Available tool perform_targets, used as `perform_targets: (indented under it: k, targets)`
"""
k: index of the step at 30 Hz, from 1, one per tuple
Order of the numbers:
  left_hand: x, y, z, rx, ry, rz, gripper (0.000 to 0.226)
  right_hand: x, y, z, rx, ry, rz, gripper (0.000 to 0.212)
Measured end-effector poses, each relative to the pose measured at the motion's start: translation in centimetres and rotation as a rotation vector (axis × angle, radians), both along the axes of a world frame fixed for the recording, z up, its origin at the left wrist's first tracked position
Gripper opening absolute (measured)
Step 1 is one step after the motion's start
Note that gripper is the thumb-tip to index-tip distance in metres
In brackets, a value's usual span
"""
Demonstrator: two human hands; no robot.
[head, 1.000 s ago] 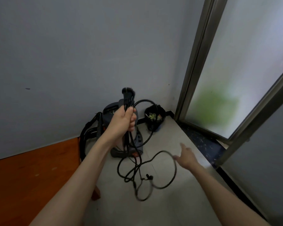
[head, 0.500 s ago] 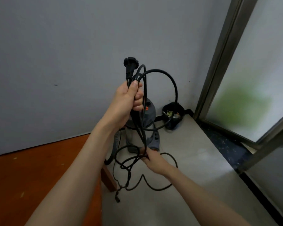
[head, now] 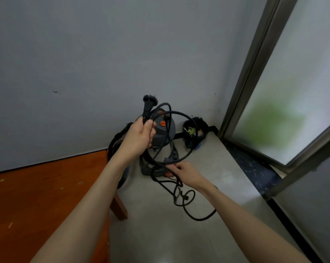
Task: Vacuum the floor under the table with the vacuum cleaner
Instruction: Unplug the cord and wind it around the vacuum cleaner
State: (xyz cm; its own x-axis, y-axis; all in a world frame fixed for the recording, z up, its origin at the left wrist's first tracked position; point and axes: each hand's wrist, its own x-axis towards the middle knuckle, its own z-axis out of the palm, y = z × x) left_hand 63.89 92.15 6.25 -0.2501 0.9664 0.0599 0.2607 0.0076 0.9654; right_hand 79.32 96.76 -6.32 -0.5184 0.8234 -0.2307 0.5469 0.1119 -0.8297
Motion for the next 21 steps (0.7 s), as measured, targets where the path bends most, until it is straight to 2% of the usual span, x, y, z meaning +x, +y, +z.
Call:
perform_targets:
  k: [4, 6, 8, 10, 14, 16, 21]
  targets:
    - [-1.8, 0.2, -2.2, -0.057, 0.133, 0.150, 0.022, 2.3, -0.2, 0.3, -0.020, 0.017, -0.131, 0.046]
    - [-2.2, 0.1, -3.1, -0.076, 0.229, 0.193, 0.023, 3.2, 0.6, 0.2, -0.032, 0.090, -0.365, 0.048]
    - [-2.4, -0.2, -3.7, -0.094, 0.276, 0.221, 0.024, 4.6, 2.2, -0.1, -0.172, 0.205, -0.711, 0.046]
    - [-2.8, -0.4, -4.0, -0.098, 0.239, 0.246, 0.024, 6.5, 3.1, -0.1, -0.262, 0.226, -0.894, 0.042]
    - [-3.7, 0.0, -3.5, -0.066, 0.106, 0.287, 0.026, 9.2, 3.9, -1.5, -0.244, 0.010, -1.030, 0.035]
    - [-3.6, 0.2, -2.9, -0.037, 0.104, 0.309, 0.023, 9.7, 4.0, -2.1, -0.278, 0.035, -1.143, 0.030]
    - [-4.0, 0.1, -1.2, 0.050, 0.088, 0.383, 0.021, 13.0, 3.8, -1.9, -0.344, 0.174, -1.392, 0.037]
